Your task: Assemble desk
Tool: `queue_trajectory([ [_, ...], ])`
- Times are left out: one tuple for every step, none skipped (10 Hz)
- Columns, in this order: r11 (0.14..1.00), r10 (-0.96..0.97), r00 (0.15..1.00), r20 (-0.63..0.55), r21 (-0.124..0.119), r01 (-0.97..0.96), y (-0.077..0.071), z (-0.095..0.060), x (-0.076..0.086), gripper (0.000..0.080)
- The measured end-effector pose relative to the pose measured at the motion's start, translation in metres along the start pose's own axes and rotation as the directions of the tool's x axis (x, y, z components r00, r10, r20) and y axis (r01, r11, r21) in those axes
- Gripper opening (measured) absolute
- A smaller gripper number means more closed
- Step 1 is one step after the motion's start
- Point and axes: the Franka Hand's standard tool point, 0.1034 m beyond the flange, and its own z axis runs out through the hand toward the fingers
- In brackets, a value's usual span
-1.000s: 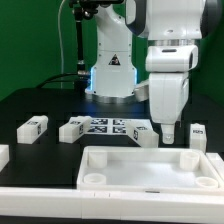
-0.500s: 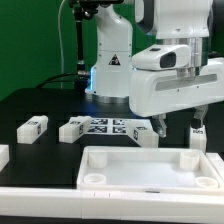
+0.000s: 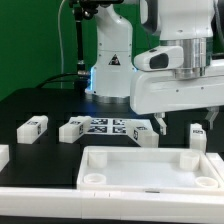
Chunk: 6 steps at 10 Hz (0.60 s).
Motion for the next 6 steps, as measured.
queue_trajectory([
  [0.984, 0.178, 0.984, 0.008, 0.005, -0.178, -0.0053, 0.0005, -0.0037, 0.0649],
  [0.964, 0.266, 0.964, 0.015, 0.006, -0.266, -0.0126, 0.0015, -0.0045, 0.0649],
  [0.93, 0.366, 0.93, 0.02, 0.018, -0.367, -0.0133, 0.003, -0.0035, 0.0649],
  [0.921, 0.389, 0.921, 0.021, 0.021, -0.39, -0.0147, 0.0042, -0.0041, 0.0649],
  [0.926, 0.376, 0.926, 0.025, 0.021, -0.377, -0.0142, 0.0043, -0.0045, 0.0649],
  [0.927, 0.373, 0.927, 0.039, 0.017, -0.374, -0.0144, 0.0044, -0.0053, 0.0649],
])
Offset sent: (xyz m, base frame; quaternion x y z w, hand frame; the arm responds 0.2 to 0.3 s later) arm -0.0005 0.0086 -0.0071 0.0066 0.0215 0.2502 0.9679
